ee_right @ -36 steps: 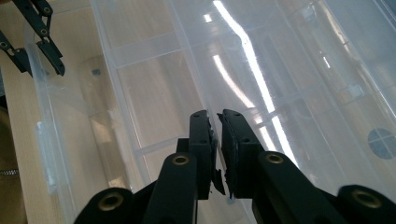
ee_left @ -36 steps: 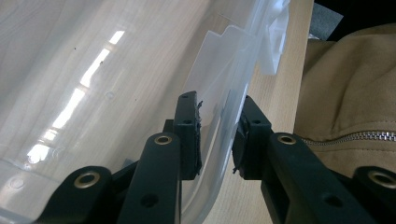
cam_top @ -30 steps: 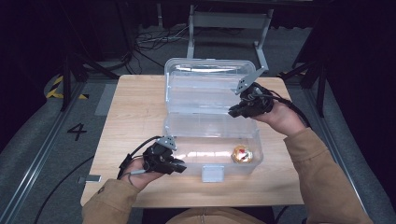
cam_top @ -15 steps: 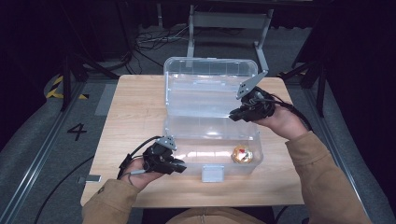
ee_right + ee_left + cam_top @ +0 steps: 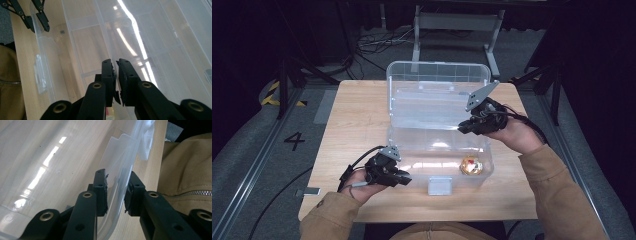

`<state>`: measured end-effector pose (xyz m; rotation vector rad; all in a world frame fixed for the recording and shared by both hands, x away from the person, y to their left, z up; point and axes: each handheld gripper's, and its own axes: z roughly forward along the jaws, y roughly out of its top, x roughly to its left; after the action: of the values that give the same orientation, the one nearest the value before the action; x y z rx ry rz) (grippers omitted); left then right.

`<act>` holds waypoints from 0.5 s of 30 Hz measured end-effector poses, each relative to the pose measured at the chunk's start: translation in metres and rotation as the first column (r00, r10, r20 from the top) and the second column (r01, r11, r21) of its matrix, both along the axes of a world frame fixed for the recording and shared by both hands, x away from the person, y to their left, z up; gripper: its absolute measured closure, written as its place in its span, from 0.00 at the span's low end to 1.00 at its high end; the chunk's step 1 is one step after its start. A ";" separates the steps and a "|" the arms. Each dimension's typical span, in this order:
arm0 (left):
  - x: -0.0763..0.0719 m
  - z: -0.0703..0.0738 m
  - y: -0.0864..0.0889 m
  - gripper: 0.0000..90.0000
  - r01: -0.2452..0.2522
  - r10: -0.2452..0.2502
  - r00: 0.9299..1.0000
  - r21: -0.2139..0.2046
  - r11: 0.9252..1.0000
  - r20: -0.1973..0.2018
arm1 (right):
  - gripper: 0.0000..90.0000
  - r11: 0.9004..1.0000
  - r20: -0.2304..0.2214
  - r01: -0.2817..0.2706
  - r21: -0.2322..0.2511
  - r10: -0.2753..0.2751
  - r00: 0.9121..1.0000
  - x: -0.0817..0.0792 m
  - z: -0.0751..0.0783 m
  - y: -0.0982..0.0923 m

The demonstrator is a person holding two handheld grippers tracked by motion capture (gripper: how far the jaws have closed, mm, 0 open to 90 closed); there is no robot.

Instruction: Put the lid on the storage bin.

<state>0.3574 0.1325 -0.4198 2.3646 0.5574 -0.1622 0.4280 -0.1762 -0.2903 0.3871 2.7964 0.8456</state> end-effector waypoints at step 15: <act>0.000 0.000 0.000 0.83 0.000 0.000 1.000 0.000 1.000 0.001 | 0.93 1.000 0.000 -0.022 -0.007 0.022 1.000 -0.011 -0.003 -0.001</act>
<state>0.3575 0.1326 -0.4199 2.3646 0.5566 -0.1606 0.4168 -0.1769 -0.2935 0.3556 2.8074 0.8403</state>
